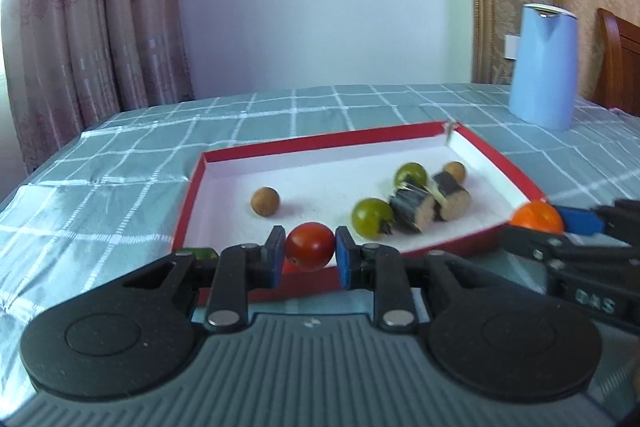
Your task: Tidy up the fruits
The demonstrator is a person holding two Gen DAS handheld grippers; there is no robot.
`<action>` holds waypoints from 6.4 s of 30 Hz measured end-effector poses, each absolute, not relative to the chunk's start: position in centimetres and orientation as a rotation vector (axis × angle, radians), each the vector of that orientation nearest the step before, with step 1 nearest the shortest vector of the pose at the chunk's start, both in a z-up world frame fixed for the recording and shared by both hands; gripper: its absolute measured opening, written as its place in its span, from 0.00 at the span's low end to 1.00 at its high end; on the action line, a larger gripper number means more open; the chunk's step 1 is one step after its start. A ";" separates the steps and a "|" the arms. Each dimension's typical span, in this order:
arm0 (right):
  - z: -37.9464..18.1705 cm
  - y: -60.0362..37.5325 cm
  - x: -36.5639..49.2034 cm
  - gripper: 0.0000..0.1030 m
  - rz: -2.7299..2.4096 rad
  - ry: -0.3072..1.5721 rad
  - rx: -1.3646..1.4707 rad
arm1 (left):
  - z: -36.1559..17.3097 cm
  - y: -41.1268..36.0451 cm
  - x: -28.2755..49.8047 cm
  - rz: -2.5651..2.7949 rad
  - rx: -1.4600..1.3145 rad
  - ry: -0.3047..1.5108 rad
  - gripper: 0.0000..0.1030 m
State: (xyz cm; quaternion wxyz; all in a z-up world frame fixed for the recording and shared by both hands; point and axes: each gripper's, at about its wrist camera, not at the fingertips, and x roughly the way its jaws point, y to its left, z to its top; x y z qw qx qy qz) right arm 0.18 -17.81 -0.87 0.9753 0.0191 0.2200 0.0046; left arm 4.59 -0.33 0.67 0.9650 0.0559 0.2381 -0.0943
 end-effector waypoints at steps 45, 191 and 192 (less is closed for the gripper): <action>0.3 -11.9 17.6 0.42 0.057 0.632 -0.049 | -1.5 2.2 15.6 -0.057 0.055 0.655 0.23; -0.7 -15.5 -1.4 0.90 -0.140 0.415 0.120 | 0.2 0.8 0.5 -0.030 0.125 0.569 1.00; -0.8 -15.5 -1.2 0.90 -0.138 0.427 0.117 | 0.1 0.7 0.5 -0.032 0.128 0.572 1.00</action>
